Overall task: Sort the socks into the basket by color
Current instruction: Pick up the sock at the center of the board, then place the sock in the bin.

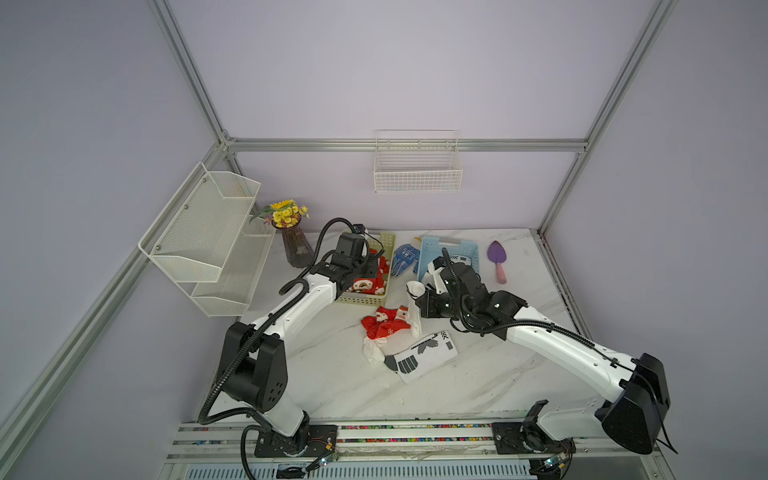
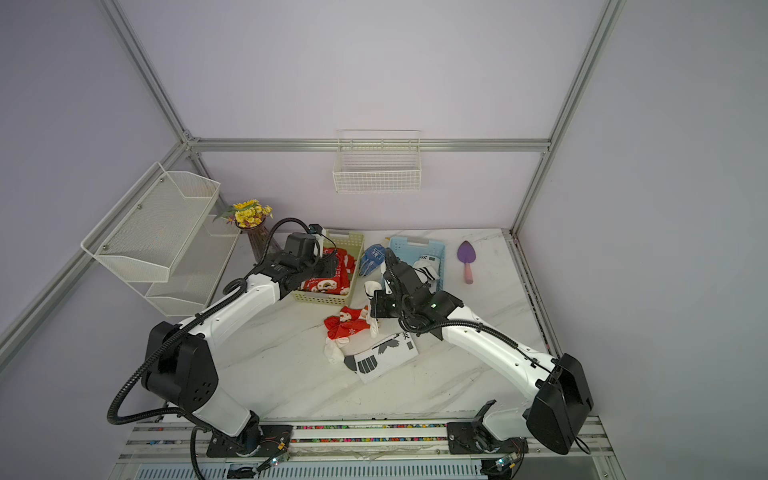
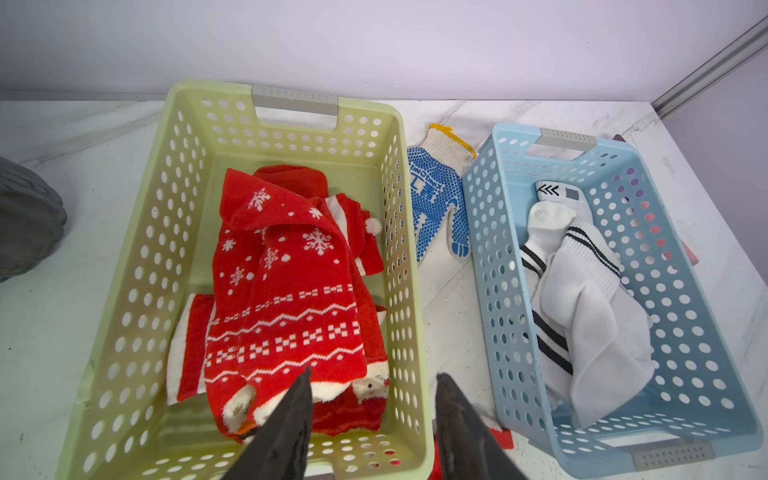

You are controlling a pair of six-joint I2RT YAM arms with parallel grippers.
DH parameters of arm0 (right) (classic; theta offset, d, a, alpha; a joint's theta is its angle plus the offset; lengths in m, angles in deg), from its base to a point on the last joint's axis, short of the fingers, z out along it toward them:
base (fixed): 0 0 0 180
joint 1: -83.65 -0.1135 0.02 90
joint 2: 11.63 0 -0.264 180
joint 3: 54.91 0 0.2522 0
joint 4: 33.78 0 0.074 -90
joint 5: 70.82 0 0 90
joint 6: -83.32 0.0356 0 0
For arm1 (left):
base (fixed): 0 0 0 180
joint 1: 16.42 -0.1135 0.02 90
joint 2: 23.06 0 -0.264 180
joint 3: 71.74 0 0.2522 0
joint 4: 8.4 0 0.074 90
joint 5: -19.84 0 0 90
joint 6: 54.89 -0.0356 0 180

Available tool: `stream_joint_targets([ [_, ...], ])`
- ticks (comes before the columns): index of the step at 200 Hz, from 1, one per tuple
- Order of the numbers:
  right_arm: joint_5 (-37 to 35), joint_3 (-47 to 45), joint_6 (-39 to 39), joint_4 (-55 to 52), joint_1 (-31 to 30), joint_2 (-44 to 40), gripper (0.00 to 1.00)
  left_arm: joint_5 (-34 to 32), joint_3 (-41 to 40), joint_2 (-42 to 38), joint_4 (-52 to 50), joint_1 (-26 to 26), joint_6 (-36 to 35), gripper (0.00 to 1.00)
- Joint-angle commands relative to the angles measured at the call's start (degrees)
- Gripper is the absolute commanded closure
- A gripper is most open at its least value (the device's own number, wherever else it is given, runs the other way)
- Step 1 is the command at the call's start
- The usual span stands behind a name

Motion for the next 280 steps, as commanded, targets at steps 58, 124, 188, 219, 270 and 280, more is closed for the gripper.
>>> stream_joint_targets([
  [58, 1.1, 4.7, -3.9, -2.0, 4.6, 1.4, 0.95, -1.7, -2.3, -3.3, 1.7, 1.5, 1.1, 0.52],
  [124, 3.4, 7.7, -6.6, -2.6, 11.4, 1.6, 0.95, -1.4, -1.9, -2.4, 1.7, 2.1, 1.7, 0.52],
  [188, 4.3, 11.0, -9.2, -2.4, 16.8, 5.1, 0.95, -1.6, -2.9, -3.4, 1.7, 2.6, 2.2, 0.52],
  [219, 4.6, 12.4, -10.1, -1.6, 18.3, 7.5, 0.95, -1.5, -3.7, -4.0, 1.7, 2.8, 2.6, 0.52],
  [270, 5.1, 14.2, -10.4, -0.2, 19.6, 10.9, 0.95, -1.4, -4.6, -4.8, 1.7, 2.9, 3.0, 0.52],
  [280, 5.2, 14.2, -10.4, 0.2, 19.8, 11.4, 0.95, -1.4, -4.7, -4.9, 1.7, 3.0, 3.1, 0.52],
])
